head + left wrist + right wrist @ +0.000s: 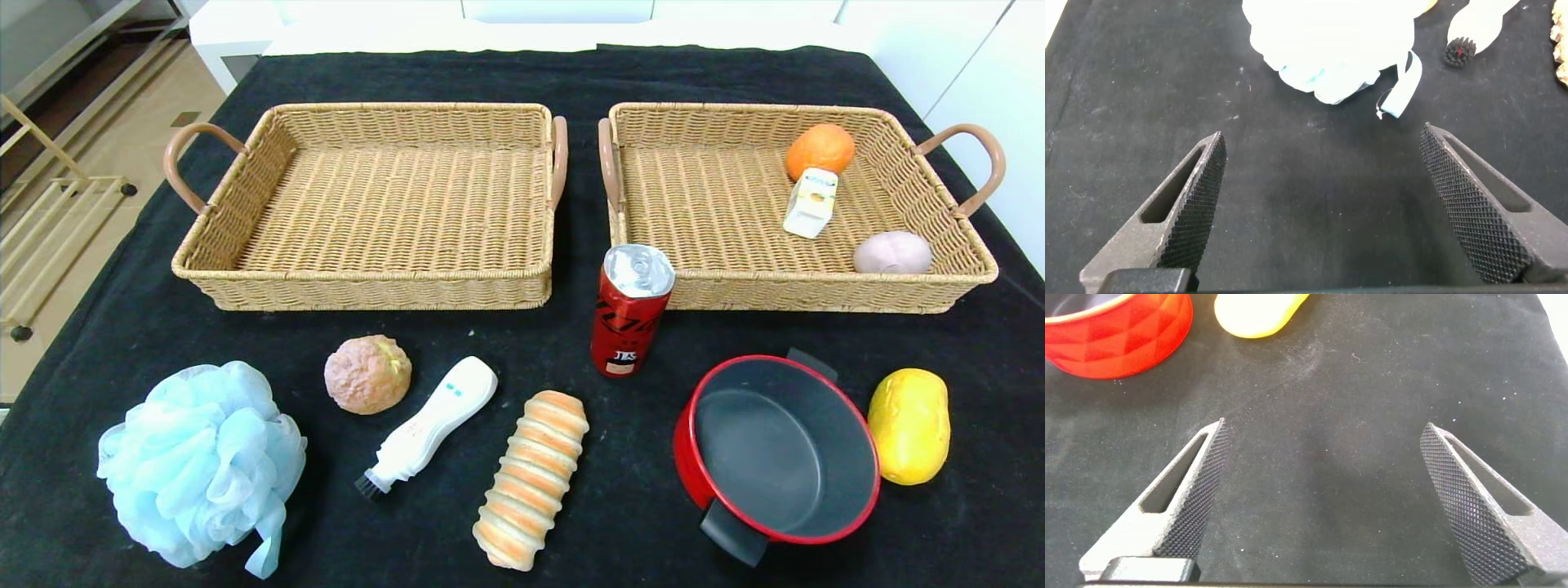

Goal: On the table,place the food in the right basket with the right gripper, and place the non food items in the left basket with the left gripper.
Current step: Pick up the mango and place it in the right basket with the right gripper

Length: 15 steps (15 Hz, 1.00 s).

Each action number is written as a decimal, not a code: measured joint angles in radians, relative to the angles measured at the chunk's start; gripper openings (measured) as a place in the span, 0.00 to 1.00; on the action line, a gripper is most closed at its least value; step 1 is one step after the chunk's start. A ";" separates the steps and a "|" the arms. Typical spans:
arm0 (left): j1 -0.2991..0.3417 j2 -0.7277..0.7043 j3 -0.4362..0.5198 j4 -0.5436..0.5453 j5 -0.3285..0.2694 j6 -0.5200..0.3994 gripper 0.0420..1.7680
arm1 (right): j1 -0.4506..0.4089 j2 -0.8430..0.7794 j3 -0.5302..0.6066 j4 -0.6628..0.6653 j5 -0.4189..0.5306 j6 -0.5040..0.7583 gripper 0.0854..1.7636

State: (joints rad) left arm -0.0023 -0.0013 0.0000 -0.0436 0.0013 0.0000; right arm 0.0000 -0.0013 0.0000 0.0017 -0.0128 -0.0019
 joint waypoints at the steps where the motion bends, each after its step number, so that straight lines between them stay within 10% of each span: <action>1: 0.000 0.000 0.000 0.000 0.000 0.000 0.97 | 0.000 0.000 0.000 0.000 0.000 0.000 0.97; 10: 0.000 0.050 -0.101 -0.027 -0.015 -0.004 0.97 | 0.000 0.051 -0.118 0.024 -0.010 0.051 0.97; 15: -0.032 0.218 -0.289 -0.035 -0.183 -0.008 0.97 | 0.084 0.254 -0.294 -0.021 0.006 0.057 0.97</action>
State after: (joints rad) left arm -0.0345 0.2164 -0.2889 -0.0783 -0.1813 -0.0081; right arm 0.0845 0.2523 -0.2938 -0.0196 -0.0072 0.0547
